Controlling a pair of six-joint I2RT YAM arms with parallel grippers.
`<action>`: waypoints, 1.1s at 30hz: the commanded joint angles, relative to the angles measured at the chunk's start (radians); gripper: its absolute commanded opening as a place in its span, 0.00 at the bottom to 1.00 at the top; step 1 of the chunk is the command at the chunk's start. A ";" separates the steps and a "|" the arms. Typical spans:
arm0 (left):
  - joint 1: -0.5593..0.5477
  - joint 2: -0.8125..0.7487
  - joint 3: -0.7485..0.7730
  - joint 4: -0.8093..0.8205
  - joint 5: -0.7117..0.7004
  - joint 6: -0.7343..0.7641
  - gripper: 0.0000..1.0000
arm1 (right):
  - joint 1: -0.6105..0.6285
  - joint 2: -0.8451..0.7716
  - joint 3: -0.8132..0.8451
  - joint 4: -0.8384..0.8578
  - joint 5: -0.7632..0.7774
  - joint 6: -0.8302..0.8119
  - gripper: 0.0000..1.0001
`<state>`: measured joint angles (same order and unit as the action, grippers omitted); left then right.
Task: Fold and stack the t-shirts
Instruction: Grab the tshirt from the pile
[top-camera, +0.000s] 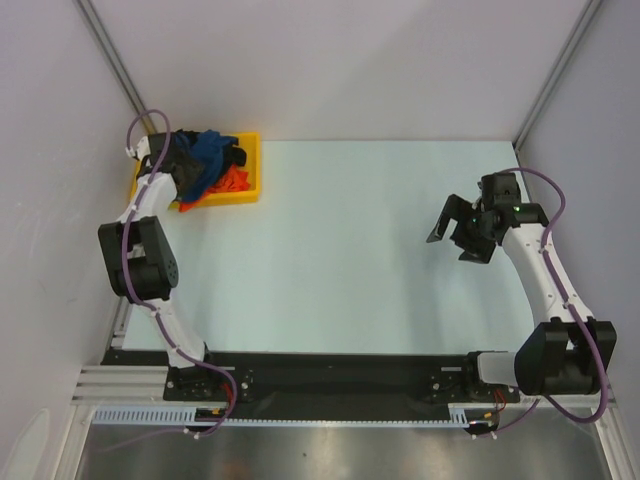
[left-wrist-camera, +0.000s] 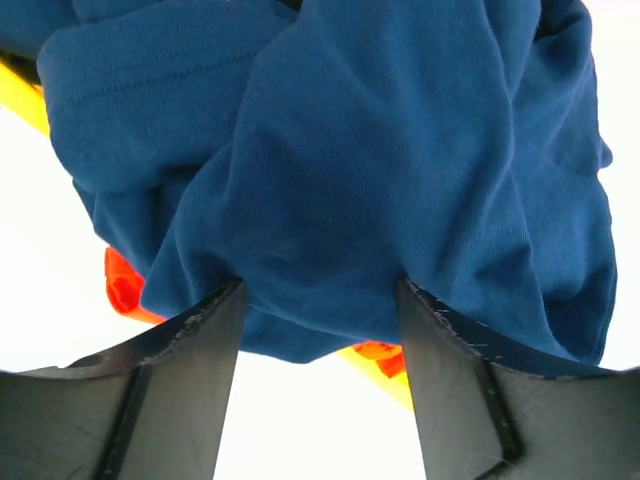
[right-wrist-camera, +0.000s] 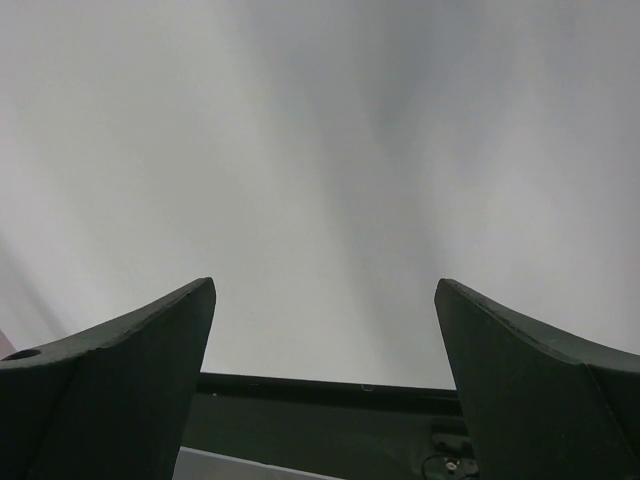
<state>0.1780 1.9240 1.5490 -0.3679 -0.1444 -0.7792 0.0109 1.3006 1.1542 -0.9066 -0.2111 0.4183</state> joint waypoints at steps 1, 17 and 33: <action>0.018 0.021 0.042 0.023 0.046 -0.014 0.63 | -0.003 -0.003 0.045 0.018 -0.008 0.014 1.00; -0.017 -0.209 -0.184 0.293 0.282 -0.071 0.00 | 0.053 0.009 0.055 0.006 -0.071 -0.032 0.98; -0.248 -0.315 0.440 0.132 0.342 0.204 0.00 | 0.253 0.017 0.190 0.038 -0.085 -0.018 1.00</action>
<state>0.0517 1.6356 1.7130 -0.1917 0.1204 -0.7296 0.2630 1.3170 1.2636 -0.9085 -0.2680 0.3878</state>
